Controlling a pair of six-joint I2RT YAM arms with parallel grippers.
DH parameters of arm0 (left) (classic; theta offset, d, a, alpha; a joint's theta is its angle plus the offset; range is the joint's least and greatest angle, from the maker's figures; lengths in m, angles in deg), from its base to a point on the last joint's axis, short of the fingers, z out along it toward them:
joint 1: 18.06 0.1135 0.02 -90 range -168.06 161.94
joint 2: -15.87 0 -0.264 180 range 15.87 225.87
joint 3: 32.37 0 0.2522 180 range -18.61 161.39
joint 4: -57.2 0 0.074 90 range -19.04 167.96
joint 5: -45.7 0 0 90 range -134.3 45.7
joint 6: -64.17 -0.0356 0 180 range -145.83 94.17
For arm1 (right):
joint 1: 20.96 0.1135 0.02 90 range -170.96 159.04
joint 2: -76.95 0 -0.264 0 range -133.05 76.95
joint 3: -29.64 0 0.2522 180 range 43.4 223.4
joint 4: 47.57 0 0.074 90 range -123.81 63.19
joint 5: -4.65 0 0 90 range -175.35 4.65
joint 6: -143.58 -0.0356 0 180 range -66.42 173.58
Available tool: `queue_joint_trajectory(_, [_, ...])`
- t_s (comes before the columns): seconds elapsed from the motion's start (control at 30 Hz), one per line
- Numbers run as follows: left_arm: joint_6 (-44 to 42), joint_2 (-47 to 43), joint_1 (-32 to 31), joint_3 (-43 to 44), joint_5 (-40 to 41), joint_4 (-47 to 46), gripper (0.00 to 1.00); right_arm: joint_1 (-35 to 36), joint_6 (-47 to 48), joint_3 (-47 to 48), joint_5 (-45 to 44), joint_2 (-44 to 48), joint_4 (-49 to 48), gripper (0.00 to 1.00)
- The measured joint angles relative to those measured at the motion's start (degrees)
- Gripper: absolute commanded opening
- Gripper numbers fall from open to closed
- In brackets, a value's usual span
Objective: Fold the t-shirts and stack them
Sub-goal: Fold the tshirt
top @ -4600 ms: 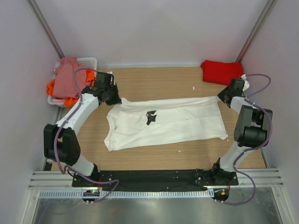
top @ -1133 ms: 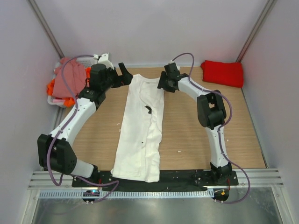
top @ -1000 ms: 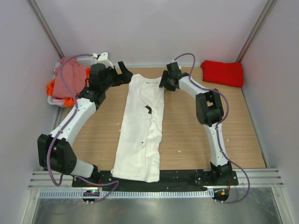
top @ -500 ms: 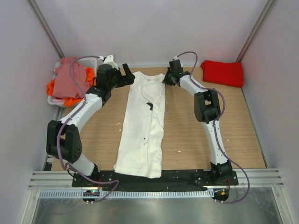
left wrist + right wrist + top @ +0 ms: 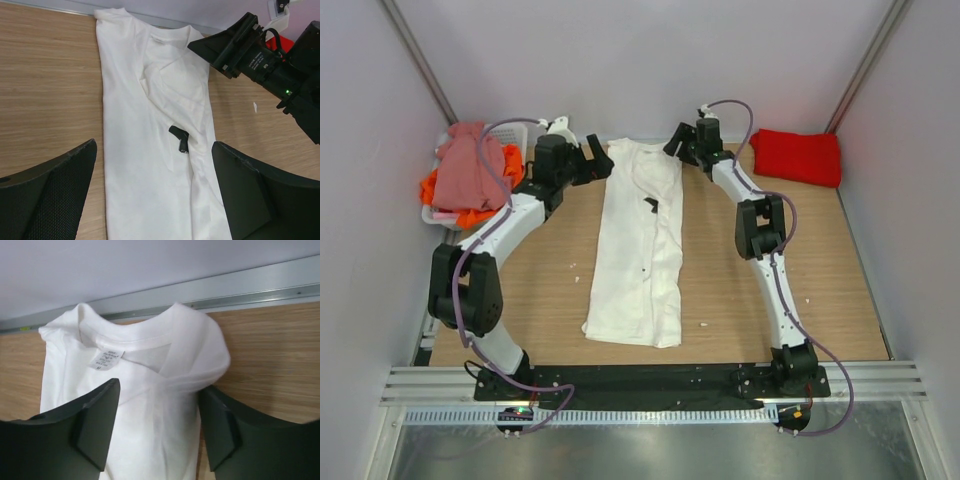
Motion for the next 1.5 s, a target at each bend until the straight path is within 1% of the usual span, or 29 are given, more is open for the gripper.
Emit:
queue_joint_trajectory(0.07, [0.3, 0.1, 0.0, 0.3, -0.4, 0.2, 0.96, 0.2, 1.0, -0.4, 2.5, -0.2, -1.0, 0.77])
queue_joint_trajectory(0.13, [0.7, 0.1, 0.0, 0.9, -0.6, 1.0, 0.96, 0.3, 2.4, -6.1, 3.5, 2.7, -3.7, 0.83])
queue_joint_trajectory(0.17, [1.1, 0.1, 0.0, 1.3, -0.6, 1.6, 0.96, 0.4, 3.1, -12.0, 3.2, 5.9, -5.9, 0.91])
queue_joint_trajectory(0.23, [2.1, -0.5, 0.0, 2.1, -0.6, 3.6, 0.96, 0.5, 4.6, -29.9, 1.0, 17.2, -10.1, 0.94])
queue_joint_trajectory(0.27, [2.8, -1.2, 0.0, 2.2, -0.6, 4.8, 0.96, 0.6, 5.1, -37.4, -0.2, 22.9, -10.1, 0.94])
queue_joint_trajectory(0.33, [4.2, -3.5, 0.0, 2.1, -0.2, 8.2, 0.95, 0.8, 5.6, -46.0, -2.2, 31.8, -9.5, 0.94])
queue_joint_trajectory(0.47, [7.2, -10.4, 0.0, -0.2, 0.9, 13.6, 0.95, 0.9, 3.8, -58.6, -6.1, 50.3, -9.0, 0.91])
queue_joint_trajectory(0.6, [10.1, -18.1, -0.3, -7.5, 1.3, 17.0, 0.94, 2.3, -0.9, -74.1, -8.4, 69.3, -9.2, 0.89])
queue_joint_trajectory(0.7, [11.6, -22.0, -1.2, -15.6, 1.3, 19.3, 0.95, 7.0, -3.9, -85.0, -10.9, 78.2, -6.8, 0.85])
queue_joint_trajectory(0.73, [11.9, -23.0, -1.6, -18.4, 1.3, 20.2, 0.95, 9.6, -4.9, -88.6, -11.8, 80.3, -5.0, 0.84])
queue_joint_trajectory(0.83, [13.3, -25.4, -2.4, -26.6, 1.2, 22.6, 0.93, 17.6, -8.8, -98.0, -13.5, 84.1, -0.3, 0.76])
queue_joint_trajectory(0.9, [14.2, -26.7, -2.8, -30.9, 1.2, 24.0, 0.92, 21.4, -11.4, -103.4, -13.6, 86.2, 1.9, 0.73])
queue_joint_trajectory(1.0, [15.4, -28.2, -3.4, -35.0, 1.2, 25.3, 0.88, 25.0, -15.5, -109.4, -13.9, 89.1, 4.6, 0.7])
queue_joint_trajectory(1.13, [17.0, -30.0, -4.6, -38.0, 0.8, 25.7, 0.86, 29.2, -20.2, -112.2, -14.7, 91.9, 6.4, 0.69])
queue_joint_trajectory(1.3, [19.4, -34.8, -7.5, -43.2, 0.4, 26.6, 0.84, 36.5, -25.8, -115.7, -14.9, 94.6, 5.4, 0.68])
queue_joint_trajectory(1.37, [20.7, -36.5, -9.3, -44.9, 0.4, 27.6, 0.83, 39.5, -28.2, -116.8, -15.4, 95.5, 3.9, 0.65])
queue_joint_trajectory(1.5, [22.7, -38.1, -12.8, -47.2, 0.3, 28.3, 0.77, 43.8, -31.8, -118.1, -16.3, 95.8, 2.3, 0.59])
